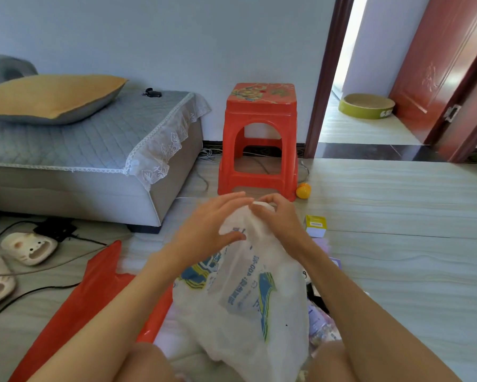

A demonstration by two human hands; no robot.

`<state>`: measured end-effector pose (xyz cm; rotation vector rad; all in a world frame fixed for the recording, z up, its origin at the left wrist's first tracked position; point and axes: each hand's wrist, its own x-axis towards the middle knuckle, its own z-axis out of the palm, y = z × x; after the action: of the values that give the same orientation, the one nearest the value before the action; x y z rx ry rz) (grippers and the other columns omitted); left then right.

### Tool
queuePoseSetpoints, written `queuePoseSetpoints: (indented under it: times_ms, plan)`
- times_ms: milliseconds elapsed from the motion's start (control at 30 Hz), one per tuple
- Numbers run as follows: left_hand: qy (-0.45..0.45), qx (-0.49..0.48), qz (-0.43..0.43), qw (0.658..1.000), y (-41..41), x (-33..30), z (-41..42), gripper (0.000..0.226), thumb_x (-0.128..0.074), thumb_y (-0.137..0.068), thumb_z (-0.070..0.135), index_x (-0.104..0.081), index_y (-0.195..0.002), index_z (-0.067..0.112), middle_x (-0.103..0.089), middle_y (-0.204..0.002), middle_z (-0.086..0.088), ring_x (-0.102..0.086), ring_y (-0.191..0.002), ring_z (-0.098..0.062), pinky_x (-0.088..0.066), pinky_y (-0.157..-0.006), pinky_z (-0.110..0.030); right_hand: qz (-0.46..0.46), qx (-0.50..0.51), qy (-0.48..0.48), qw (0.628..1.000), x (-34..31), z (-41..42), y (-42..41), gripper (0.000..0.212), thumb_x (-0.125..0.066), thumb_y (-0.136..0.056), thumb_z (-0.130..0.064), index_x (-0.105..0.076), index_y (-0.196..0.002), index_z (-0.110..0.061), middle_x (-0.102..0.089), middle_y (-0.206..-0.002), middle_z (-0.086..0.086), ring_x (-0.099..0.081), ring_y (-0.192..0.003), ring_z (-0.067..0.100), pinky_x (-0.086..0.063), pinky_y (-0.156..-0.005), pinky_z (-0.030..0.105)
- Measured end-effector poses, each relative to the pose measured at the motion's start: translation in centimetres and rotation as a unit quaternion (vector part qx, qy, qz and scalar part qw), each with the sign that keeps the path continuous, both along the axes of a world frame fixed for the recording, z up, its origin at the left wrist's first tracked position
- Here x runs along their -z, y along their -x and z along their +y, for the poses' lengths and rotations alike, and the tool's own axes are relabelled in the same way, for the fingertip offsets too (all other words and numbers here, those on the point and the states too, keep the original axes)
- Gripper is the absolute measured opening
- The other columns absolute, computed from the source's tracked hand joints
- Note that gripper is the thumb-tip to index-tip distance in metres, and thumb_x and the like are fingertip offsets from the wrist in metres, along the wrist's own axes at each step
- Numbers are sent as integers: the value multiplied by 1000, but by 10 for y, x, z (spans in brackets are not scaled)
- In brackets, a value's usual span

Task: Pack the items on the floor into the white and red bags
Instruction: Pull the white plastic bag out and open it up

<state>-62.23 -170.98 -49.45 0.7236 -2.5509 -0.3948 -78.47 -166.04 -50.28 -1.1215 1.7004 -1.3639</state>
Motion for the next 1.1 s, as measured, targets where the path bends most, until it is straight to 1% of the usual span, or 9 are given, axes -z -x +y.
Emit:
queuePoseSetpoints:
  times_ms: [133,300,433,633,767,833,933,1000,1100]
  plan:
    - [-38,-65,102,992,9,8,1,31,-64,-84,17,-61,-116,19,-65,-114,2,-59,-104,-12,-44,-92,-26,-54,-5,10,998,-5,8,5,10,-61,-86,-16,-58,-95,-18,-60,-83,-2,-58,-70,10,-47,-56,13]
    - [-56,-271,140,951,6,12,-3,21,-57,-90,24,-67,-103,10,-70,-96,-5,-61,-89,-19,-42,-76,-26,300,20,91,949,-2,12,7,36,-68,-79,-35,-60,-108,-15,-55,-108,-2,-50,-103,15,-40,-89,26]
    - [-113,-327,177,921,3,5,-1,23,-55,-90,25,-67,-92,6,-64,-80,-7,-55,-78,-19,-39,-70,-27,485,-66,-19,872,-2,18,4,76,-66,-75,-53,-37,-137,-20,-38,-139,-2,-36,-125,19,-33,-102,37]
    - [-256,-368,226,865,-4,3,-6,22,-58,-85,22,-58,-70,6,-45,-59,-3,-39,-55,-15,-28,-50,-25,202,63,30,977,-3,18,19,12,-56,-88,-9,-64,-95,-3,-63,-86,6,-52,-76,17,-36,-62,17]
    - [-198,-325,109,918,-13,15,-13,15,-60,-81,27,-62,-90,15,-57,-103,-7,-52,-90,-19,-42,-76,-31,22,57,24,998,-5,23,31,16,-56,-89,-9,-67,-96,0,-62,-85,4,-53,-74,9,-41,-65,10]
    - [-74,-187,82,976,-12,13,-10,38,-64,-83,27,-56,-119,19,-45,-136,-2,-44,-121,-14,-36,-101,-33,12,28,21,999,-5,25,35,14,-56,-90,-10,-68,-94,-4,-63,-84,2,-55,-76,9,-44,-67,14]
    - [1,-24,-23,999,10,4,4,54,-64,-83,40,-45,-132,27,-47,-138,5,-46,-122,-8,-34,-95,-22,45,-35,21,998,-10,28,33,14,-56,-90,-12,-70,-92,-8,-64,-80,-6,-56,-72,2,-44,-65,10]
    - [68,-59,-83,992,26,4,6,36,-56,-88,38,-54,-121,24,-63,-117,1,-59,-105,-19,-37,-74,-25,59,-45,20,997,-11,28,31,14,-57,-89,-13,-69,-94,-9,-65,-83,-4,-57,-76,5,-46,-70,16]
    - [37,-159,10,987,32,3,-1,17,-51,-90,23,-63,-96,12,-69,-85,-9,-61,-81,-30,-35,-60,-31,185,5,-5,983,-5,30,31,32,-66,-83,-24,-60,-113,-16,-59,-105,-4,-54,-96,10,-44,-83,24]
